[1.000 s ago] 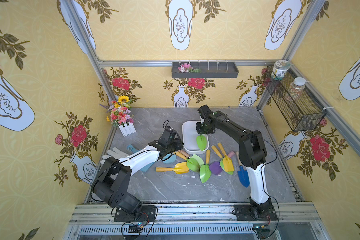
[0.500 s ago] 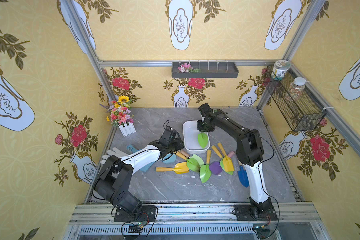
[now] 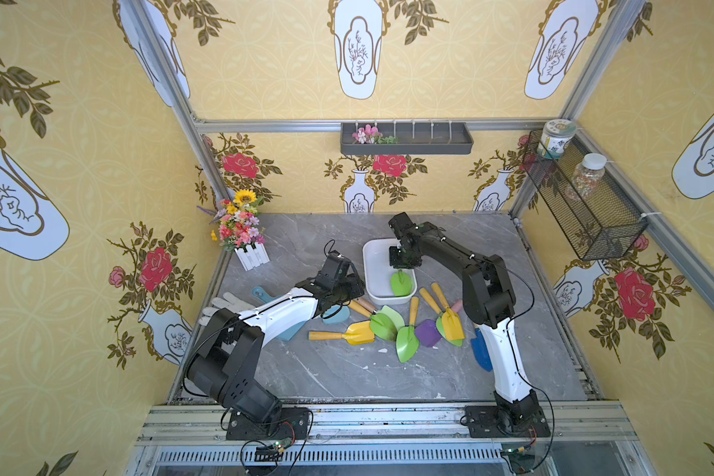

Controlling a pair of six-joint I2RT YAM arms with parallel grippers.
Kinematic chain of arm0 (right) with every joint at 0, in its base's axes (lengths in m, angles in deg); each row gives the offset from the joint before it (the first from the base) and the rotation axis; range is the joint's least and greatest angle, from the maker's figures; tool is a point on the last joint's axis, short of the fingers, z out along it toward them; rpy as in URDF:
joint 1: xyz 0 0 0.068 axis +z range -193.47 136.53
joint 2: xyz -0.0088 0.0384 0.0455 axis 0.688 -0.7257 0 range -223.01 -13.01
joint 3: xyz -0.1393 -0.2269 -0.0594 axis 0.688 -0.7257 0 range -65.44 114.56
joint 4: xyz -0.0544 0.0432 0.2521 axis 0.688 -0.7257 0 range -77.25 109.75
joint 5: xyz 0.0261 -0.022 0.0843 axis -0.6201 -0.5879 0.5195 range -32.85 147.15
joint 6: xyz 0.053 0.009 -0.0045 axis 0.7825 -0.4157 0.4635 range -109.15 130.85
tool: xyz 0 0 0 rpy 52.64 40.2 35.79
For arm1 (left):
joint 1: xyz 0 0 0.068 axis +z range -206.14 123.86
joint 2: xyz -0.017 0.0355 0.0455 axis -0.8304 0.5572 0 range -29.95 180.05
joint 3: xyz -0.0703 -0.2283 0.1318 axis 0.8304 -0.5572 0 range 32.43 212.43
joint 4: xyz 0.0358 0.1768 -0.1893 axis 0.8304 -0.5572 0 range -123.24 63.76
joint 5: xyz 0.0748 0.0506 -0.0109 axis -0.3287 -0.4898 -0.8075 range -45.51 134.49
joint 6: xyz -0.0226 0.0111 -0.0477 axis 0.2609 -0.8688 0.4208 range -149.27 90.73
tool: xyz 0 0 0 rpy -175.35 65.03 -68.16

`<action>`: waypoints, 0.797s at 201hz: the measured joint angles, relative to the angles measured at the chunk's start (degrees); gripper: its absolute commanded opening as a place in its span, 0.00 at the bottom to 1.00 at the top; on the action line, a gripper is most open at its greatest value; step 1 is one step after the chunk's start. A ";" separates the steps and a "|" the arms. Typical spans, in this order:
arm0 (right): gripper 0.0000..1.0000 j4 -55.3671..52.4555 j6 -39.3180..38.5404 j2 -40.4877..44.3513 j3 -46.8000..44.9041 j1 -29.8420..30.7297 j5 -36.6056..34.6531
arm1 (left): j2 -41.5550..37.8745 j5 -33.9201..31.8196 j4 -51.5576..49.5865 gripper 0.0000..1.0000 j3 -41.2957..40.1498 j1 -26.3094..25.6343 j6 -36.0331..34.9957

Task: Put the shovel into the storage box
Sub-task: Place the shovel in the storage box, then pick up the shovel from the center of the board.

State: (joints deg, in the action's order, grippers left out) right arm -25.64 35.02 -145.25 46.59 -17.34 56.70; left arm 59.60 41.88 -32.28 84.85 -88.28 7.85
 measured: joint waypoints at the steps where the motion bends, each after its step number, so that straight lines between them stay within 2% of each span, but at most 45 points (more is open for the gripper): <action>1: 0.39 0.00 0.02 0.00 0.00 0.00 -0.02 | -0.02 0.00 0.00 0.52 0.00 0.00 0.00; 61: 0.47 0.00 0.02 2.84 -1.18 0.33 -0.83 | -1.95 0.00 -0.55 0.53 -0.22 0.00 0.00; 103: 0.59 1.33 0.02 10.40 -8.98 1.92 -0.83 | -4.92 -0.02 -1.31 0.56 -2.25 0.00 0.02; 160: 0.62 3.67 0.04 19.26 -18.23 4.74 0.31 | -9.53 0.63 -2.51 0.58 -5.44 0.00 0.00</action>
State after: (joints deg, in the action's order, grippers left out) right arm -21.96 35.06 -126.00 28.36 -12.60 57.00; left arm 50.07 42.51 -34.79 79.41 -88.28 7.85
